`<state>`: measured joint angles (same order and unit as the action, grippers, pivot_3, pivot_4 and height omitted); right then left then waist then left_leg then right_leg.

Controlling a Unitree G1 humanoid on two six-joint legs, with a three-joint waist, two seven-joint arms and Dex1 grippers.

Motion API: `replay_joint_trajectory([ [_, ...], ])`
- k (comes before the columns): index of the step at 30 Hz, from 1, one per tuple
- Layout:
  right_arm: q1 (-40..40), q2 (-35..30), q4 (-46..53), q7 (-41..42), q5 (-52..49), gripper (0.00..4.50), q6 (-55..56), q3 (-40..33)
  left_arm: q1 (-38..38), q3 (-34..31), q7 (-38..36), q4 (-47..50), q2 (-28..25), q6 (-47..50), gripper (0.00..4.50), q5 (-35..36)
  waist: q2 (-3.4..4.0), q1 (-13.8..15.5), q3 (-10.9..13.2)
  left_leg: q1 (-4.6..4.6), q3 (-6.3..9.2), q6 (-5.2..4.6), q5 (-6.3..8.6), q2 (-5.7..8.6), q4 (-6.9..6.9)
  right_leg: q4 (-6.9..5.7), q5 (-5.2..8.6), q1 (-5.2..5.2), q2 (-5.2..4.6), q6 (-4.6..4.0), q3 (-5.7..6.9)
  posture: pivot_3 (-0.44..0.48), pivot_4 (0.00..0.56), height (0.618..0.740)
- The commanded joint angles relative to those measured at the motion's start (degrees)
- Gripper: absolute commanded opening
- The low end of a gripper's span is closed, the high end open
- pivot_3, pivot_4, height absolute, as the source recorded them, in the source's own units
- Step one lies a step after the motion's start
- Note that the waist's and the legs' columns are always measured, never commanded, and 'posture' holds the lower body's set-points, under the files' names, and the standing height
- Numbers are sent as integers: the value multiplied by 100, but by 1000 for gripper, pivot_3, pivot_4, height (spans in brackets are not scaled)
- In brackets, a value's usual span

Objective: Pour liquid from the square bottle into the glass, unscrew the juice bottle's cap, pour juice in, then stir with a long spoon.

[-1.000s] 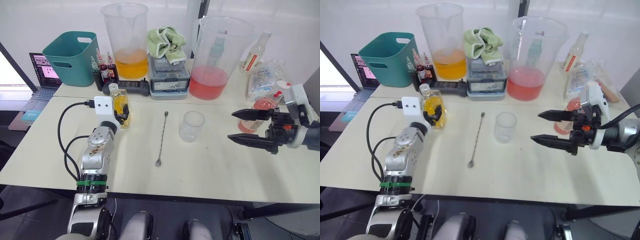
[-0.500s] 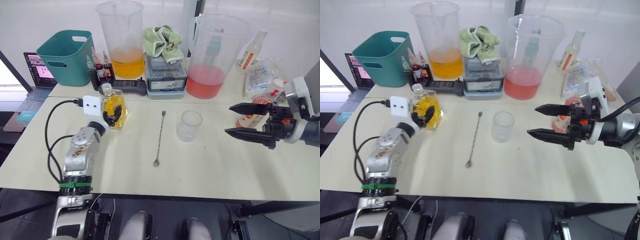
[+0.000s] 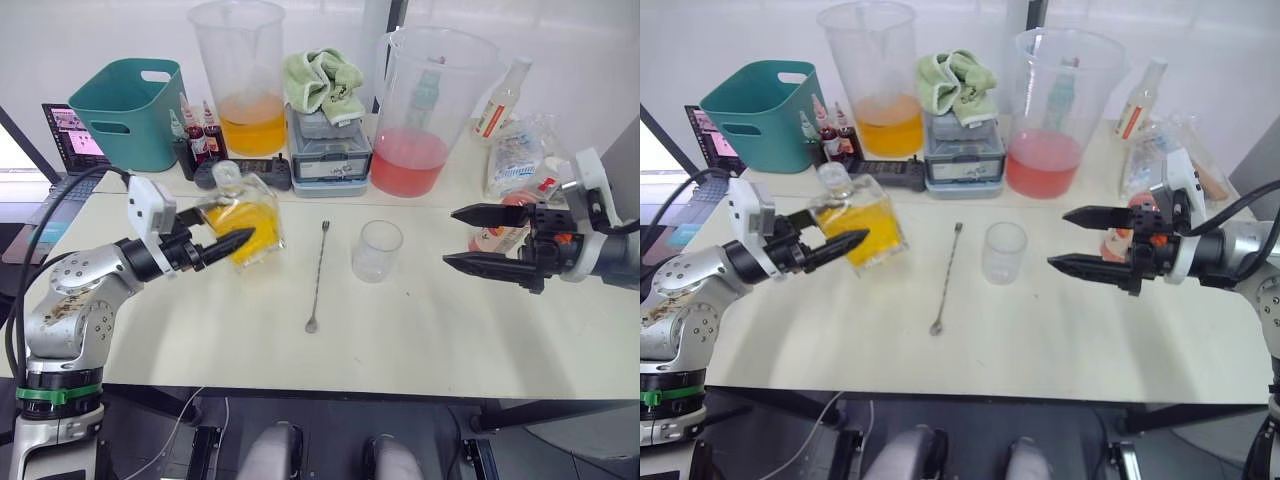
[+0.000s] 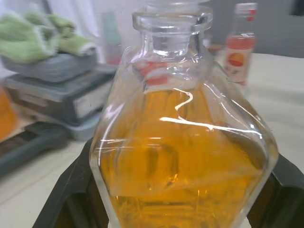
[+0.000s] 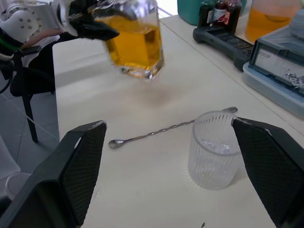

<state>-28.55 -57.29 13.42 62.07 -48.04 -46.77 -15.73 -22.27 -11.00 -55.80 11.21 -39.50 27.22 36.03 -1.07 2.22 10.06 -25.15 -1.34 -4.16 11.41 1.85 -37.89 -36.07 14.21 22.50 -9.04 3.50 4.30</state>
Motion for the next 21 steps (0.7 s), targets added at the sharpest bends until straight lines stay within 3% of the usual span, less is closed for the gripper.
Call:
replay_joint_trajectory([
  [1,38,4,186,-591,144,4500,-108,-196,-93,365,-458,740,21,57,2808,379,0,9,0,0,1,0,0,0,0,0,0,-2,4,0,-8,0,150,740],
  [9,896,251,1069,-1583,2,4500,-279,-851,-491,1438,-691,414,769,-182,2808,-52,0,13,0,0,-2,-2,-1,-13,0,0,0,-1,37,-1,-47,0,150,740],
  [15,1827,505,1907,-2303,-683,4500,-925,-1614,-743,1798,-777,26,1261,-438,2808,-397,4,3,-2,1,0,-3,-2,-21,-1,1,-1,-9,48,-1,-59,0,150,738],
  [16,2027,599,2118,-2360,-776,4500,-890,-1747,-853,1885,-779,-120,1375,-534,2808,-501,1,60,-3,4,-28,-1,-3,-44,-7,-3,-4,18,54,-8,-79,0,150,736],
  [18,2361,735,2414,-2494,-1016,4500,-893,-1969,-1085,2051,-807,-432,1600,-723,2808,-708,-4,149,-5,4,-232,35,-16,-166,-22,-11,-25,108,111,-40,-218,0,150,736],
  [21,2649,813,2568,-2699,-1164,4500,-870,-1994,-1370,2257,-942,-883,1888,-1009,2808,-964,3,59,-8,-6,-224,-20,17,-161,-22,15,-56,90,140,-43,-220,0,150,736],
])
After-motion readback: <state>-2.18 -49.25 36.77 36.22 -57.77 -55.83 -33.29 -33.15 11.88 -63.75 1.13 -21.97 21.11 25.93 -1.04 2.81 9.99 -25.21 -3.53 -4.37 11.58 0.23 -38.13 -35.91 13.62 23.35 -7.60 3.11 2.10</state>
